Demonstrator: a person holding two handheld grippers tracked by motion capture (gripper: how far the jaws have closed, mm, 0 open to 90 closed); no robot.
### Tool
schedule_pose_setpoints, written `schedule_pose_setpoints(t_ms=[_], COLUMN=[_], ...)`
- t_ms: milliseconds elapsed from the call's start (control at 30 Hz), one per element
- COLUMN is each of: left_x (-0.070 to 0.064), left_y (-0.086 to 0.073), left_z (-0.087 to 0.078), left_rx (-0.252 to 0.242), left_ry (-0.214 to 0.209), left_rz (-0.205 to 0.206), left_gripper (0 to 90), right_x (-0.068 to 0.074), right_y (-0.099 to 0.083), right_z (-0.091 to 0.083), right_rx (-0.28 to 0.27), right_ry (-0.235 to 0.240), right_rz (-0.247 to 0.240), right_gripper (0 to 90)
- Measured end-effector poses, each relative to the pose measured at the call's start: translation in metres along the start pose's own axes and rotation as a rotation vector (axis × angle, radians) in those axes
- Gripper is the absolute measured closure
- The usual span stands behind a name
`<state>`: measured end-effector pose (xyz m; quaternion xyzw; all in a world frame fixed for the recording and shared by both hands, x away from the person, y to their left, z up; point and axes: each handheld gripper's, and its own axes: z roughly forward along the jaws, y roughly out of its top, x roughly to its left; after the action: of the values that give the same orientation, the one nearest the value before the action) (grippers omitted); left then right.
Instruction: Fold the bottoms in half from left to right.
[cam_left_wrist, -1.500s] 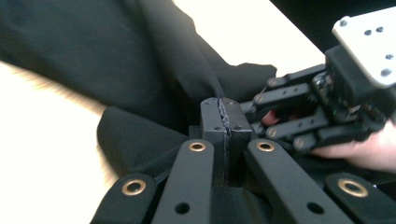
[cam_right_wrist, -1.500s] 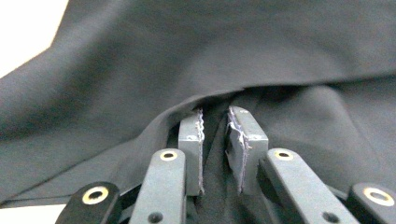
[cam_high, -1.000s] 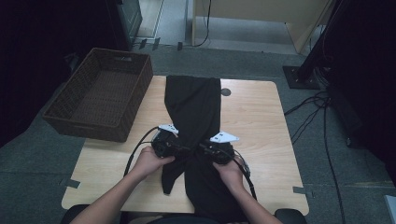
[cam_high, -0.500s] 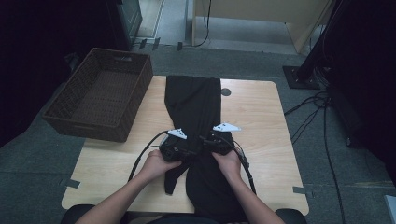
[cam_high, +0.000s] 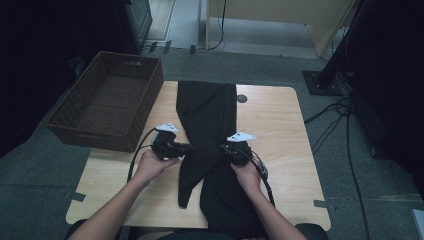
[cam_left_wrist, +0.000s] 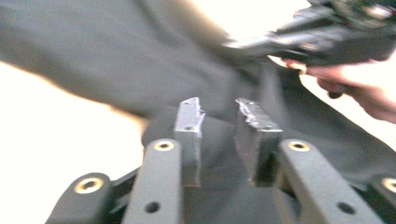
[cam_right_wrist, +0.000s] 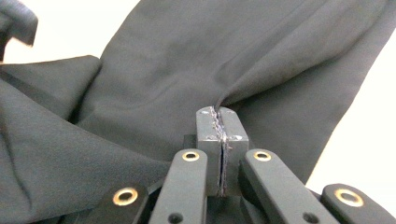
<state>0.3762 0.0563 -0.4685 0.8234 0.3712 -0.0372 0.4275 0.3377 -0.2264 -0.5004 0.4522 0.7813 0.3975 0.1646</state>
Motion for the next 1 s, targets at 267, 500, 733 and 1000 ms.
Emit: schedule_pose_setpoints(t_ms=[267, 500, 733, 1000], left_x=[0.007, 0.009, 0.017, 0.016], left_y=[0.017, 0.017, 0.015, 0.015], left_z=[0.029, 0.059, 0.065, 0.065], left_rx=[0.005, 0.085, 0.085, 0.091], left_ry=[0.079, 0.105, 0.111, 0.137], left_rz=[0.027, 0.060, 0.046, 0.058], left_gripper=[63.4, 64.2, 71.5, 77.2], right_x=[-0.015, -0.024, -0.033, -0.048], right_y=[0.004, -0.001, 0.002, 0.012], right_z=[-0.011, -0.009, -0.015, -0.026], right_rx=[0.013, 0.031, 0.032, 0.001], right_ry=[-0.016, 0.020, 0.004, -0.109], right_rz=[0.005, 0.039, 0.038, 0.051], right_gripper=[88.9, 88.6, 88.8, 84.0])
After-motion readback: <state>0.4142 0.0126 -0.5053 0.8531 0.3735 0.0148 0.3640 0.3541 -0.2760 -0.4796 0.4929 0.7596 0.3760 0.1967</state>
